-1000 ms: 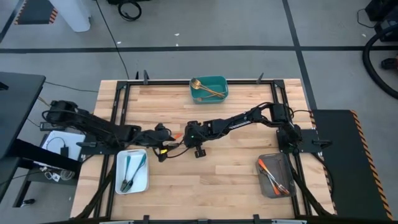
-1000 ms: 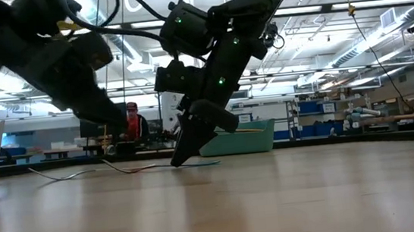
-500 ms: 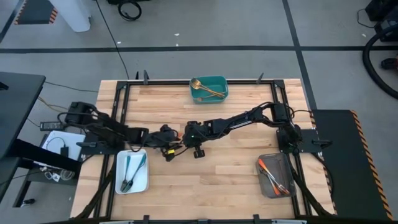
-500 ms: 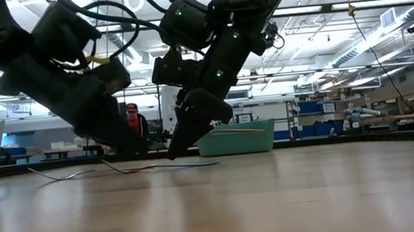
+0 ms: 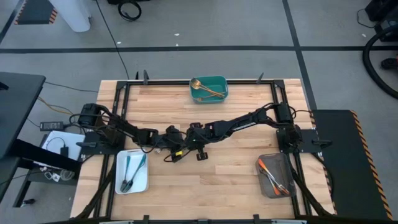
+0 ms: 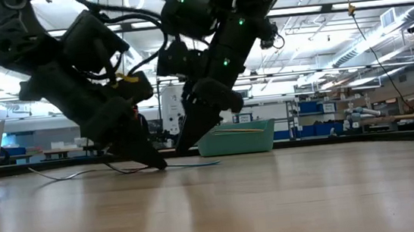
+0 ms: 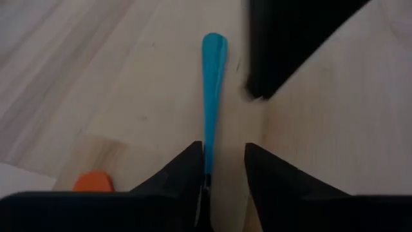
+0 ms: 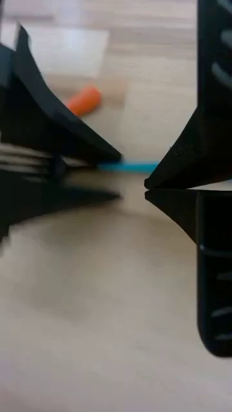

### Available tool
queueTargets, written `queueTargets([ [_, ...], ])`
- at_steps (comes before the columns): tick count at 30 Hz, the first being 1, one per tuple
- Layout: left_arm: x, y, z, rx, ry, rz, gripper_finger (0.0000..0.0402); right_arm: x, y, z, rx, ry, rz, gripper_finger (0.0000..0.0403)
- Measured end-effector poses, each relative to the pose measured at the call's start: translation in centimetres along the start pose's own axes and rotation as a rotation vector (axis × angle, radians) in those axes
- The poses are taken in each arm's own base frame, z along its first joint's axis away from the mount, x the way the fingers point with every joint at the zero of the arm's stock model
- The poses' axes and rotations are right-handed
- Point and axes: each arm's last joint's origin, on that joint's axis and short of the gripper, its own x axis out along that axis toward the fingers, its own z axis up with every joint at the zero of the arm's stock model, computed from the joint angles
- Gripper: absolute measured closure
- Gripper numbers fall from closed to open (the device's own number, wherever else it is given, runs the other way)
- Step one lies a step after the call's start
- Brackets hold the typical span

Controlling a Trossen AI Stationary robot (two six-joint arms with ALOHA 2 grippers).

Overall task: Sort silverware by color (type)
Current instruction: Put the blue fork into the white bin

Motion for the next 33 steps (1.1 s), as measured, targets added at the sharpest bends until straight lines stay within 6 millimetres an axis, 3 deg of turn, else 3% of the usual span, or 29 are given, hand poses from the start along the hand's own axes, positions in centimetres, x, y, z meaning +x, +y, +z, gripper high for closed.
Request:
queueTargets([
  [9,0.0,0.1,-0.2,-0.028,0.056,0.006,0.0385,-2.4,1.9,0.2,0.058,0.057,0.036,0.0392],
  [17,-0.3,0.0,-0.2,-0.048,0.075,-0.016,0.0386,-2.5,4.7,0.5,0.112,0.006,0.038,0.0392],
  [24,-1.9,0.1,0.3,-0.078,0.103,-0.039,0.0388,-2.7,7.2,0.3,0.092,0.024,-0.007,0.0392],
  [33,-3.8,0.4,1.0,-0.103,0.121,-0.016,0.0389,-2.9,8.2,0.3,0.072,0.030,-0.050,0.0392],
])
